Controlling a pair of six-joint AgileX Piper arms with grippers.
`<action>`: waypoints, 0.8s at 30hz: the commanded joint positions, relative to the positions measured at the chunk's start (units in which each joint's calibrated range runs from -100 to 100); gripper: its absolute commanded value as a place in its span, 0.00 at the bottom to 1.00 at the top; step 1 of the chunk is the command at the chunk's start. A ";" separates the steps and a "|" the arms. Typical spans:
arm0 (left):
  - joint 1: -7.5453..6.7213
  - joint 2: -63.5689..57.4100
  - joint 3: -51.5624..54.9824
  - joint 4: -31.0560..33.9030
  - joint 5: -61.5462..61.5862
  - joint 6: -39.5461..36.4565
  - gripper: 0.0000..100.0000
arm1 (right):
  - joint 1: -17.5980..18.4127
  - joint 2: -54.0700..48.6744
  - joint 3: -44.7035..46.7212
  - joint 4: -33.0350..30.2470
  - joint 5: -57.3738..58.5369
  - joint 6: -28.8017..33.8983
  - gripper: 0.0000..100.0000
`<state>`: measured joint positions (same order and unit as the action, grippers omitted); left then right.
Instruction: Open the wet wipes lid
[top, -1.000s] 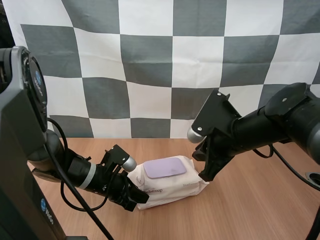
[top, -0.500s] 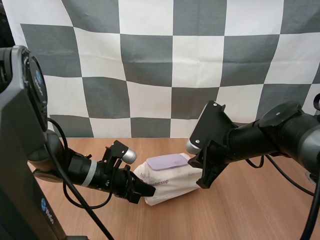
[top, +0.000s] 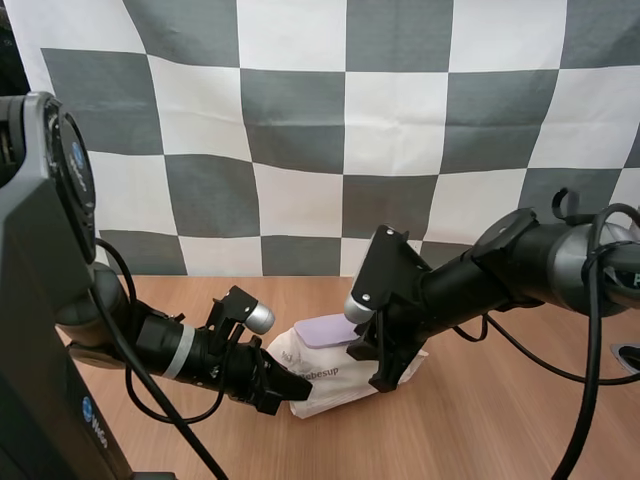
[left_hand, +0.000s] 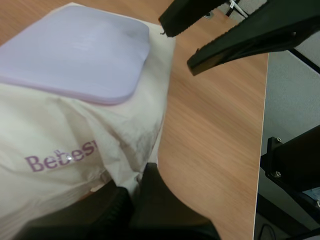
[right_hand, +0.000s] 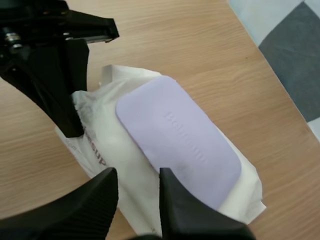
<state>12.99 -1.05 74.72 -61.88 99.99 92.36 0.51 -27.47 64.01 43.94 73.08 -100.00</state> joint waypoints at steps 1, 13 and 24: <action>-0.05 -0.01 0.05 1.09 0.01 0.97 0.00 | 1.96 0.02 0.06 -3.93 -6.25 0.00 0.49; -0.05 -0.01 0.05 1.49 0.01 -0.18 0.00 | 3.22 0.02 0.06 -12.07 -9.70 0.00 0.49; -0.05 -0.01 0.05 2.29 0.01 -0.18 0.00 | 5.93 0.02 0.06 -10.16 -12.86 0.00 0.49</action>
<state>12.99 -1.05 74.72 -59.68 99.99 92.36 6.41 -27.47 64.01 33.81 60.23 -100.00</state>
